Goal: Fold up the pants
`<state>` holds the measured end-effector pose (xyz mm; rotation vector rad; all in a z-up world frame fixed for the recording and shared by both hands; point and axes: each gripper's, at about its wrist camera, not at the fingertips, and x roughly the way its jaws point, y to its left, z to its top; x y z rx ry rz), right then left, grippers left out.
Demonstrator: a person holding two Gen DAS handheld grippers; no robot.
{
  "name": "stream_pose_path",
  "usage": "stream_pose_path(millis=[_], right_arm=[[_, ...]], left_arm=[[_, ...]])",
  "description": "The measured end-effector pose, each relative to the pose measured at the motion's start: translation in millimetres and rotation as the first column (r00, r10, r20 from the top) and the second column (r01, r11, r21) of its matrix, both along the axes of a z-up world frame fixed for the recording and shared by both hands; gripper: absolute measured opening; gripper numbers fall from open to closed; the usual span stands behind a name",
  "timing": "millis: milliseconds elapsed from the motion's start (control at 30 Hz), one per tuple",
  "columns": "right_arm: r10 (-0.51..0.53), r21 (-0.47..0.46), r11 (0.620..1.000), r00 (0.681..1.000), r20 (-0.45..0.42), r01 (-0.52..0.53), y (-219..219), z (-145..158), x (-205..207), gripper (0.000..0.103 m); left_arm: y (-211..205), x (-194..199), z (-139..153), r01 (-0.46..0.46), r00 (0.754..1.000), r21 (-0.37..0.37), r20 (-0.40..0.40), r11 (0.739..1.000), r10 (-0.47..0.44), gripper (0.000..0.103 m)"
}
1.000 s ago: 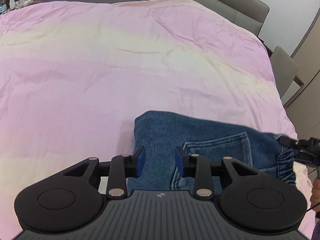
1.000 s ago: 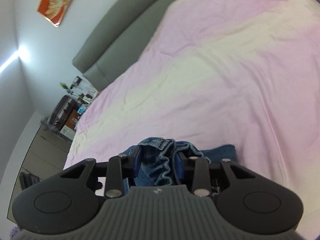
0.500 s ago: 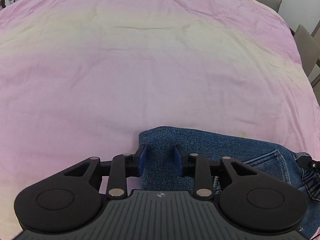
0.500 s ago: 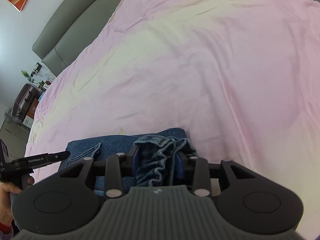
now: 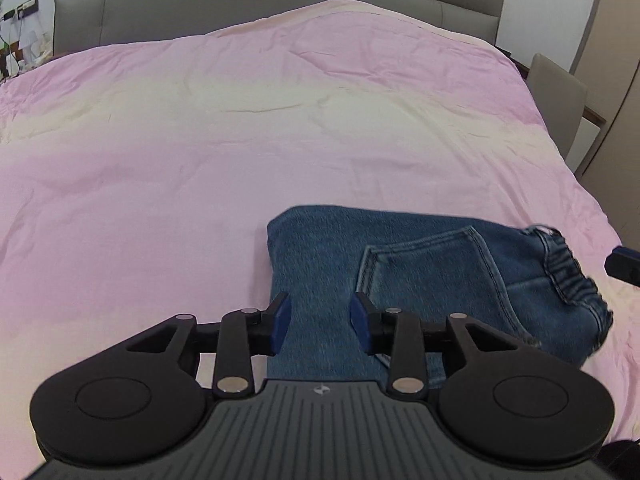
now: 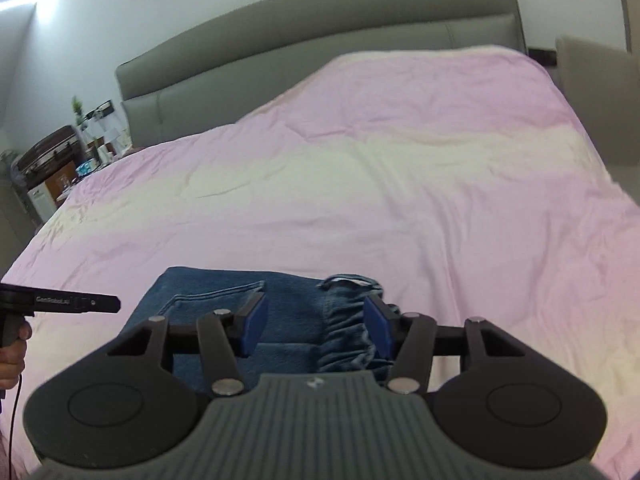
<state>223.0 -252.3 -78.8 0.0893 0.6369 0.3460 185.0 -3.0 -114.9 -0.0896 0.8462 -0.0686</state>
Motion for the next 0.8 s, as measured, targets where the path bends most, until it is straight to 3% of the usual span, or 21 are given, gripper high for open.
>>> stream_pose_path(millis=[100,167,267,400,600,800], right_arm=[[0.035,-0.123,0.992,0.999,0.031,-0.031,23.9,-5.2,-26.0,0.042],[0.029,-0.143,0.989,1.0,-0.002,-0.029,29.4,-17.4,-32.0,0.03],[0.002,-0.18,0.984,0.999,-0.048,-0.011,27.9,-39.7,-34.2,0.021],[-0.008,-0.229,0.973,0.992,-0.124,-0.021,35.8,-69.4,-30.1,0.018],[-0.052,-0.204,0.979,0.974,-0.222,0.005,34.7,-89.5,-9.0,0.016],[-0.06,-0.228,0.974,0.973,-0.223,0.008,40.6,-85.7,-2.5,0.016]], left_arm=[[-11.5,-16.0,-7.3,0.017,1.0,0.051,0.005,0.999,-0.017,0.039],[-15.9,-22.8,-15.6,0.026,1.0,0.072,-0.013,0.997,-0.025,0.035],[-11.6,-33.8,-29.0,0.009,1.0,0.082,-0.023,0.997,-0.007,0.034],[-4.8,-39.4,-43.5,-0.002,0.999,0.065,-0.041,0.998,0.004,0.036],[-19.5,-37.3,-58.5,0.029,0.998,0.159,-0.054,0.987,-0.021,0.036],[-10.1,-32.2,-51.7,0.024,0.997,0.108,-0.072,0.994,-0.016,0.037]])
